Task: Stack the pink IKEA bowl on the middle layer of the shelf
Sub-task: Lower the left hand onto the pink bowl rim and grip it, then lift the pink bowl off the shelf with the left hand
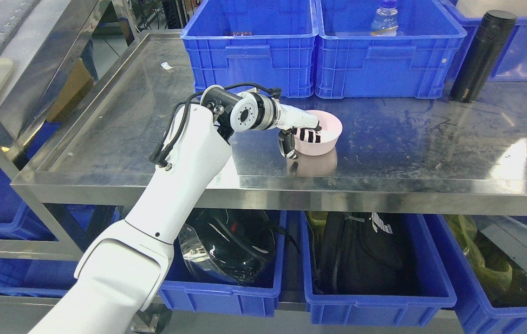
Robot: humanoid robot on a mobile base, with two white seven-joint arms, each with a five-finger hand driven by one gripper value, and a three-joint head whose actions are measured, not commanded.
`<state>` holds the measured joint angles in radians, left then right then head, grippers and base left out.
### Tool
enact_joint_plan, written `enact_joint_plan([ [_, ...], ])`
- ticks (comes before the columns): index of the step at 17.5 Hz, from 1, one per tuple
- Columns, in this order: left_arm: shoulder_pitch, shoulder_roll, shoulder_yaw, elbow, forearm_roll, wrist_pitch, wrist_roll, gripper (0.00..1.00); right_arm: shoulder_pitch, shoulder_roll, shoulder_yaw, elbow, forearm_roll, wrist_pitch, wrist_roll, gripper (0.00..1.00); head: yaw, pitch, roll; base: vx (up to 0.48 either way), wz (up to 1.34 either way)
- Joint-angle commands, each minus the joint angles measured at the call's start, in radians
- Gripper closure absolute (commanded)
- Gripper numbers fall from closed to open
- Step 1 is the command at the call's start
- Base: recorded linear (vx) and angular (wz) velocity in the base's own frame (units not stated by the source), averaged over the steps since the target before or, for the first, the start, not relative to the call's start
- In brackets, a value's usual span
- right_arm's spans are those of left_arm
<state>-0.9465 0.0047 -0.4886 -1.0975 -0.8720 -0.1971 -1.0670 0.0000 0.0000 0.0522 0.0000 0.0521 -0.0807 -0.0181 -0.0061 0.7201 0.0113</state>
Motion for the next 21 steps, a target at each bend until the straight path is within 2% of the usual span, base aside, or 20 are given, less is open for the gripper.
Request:
enact_joint_plan([
  [1,0.006,0.013,0.085,0.051,-0.004,-0.14,-0.022,0.91,0.003,-0.017,0.0,-0.017,0.0,-0.001,0.0,0.0,0.0,0.0,0.0,0.0,0.0],
  [3,0.011,0.013,0.094,0.051,-0.002,-0.178,-0.022,0.92,0.003,-0.017,0.0,-0.017,0.0,-0.001,0.0,0.0,0.0,0.0,0.0,0.0,0.0],
  [5,0.024,0.013,0.143,0.044,-0.001,-0.272,-0.024,0.94,0.005,-0.017,0.0,-0.017,0.0,-0.001,0.0,0.0,0.0,0.0,0.0,0.0,0.0],
  [7,0.034,0.013,0.24,0.039,0.007,-0.361,-0.025,1.0,0.003,-0.017,0.0,-0.017,0.0,-0.001,0.0,0.0,0.0,0.0,0.0,0.0,0.0],
  [9,0.034,0.013,0.342,0.033,0.01,-0.432,-0.027,1.0,0.003,-0.017,0.0,-0.017,0.0,-0.001,0.0,0.0,0.0,0.0,0.0,0.0,0.0],
  [11,0.032,0.013,0.437,-0.004,0.033,-0.473,-0.039,1.0,0.005,-0.017,0.0,-0.017,0.0,-0.001,0.0,0.0,0.0,0.0,0.0,0.0,0.0],
  [13,0.032,0.013,0.475,-0.065,0.1,-0.513,-0.039,1.0,0.003,-0.017,0.0,-0.017,0.0,-0.001,0.0,0.0,0.0,0.0,0.0,0.0,0.0],
  [17,0.064,0.013,0.507,-0.272,0.186,-0.525,-0.031,1.0,0.003,-0.017,0.0,-0.017,0.0,-0.001,0.0,0.0,0.0,0.0,0.0,0.0,0.0],
  [21,0.106,0.013,0.525,-0.338,0.248,-0.588,-0.03,1.0,0.003,-0.017,0.0,-0.017,0.0,-0.001,0.0,0.0,0.0,0.0,0.0,0.0,0.0],
])
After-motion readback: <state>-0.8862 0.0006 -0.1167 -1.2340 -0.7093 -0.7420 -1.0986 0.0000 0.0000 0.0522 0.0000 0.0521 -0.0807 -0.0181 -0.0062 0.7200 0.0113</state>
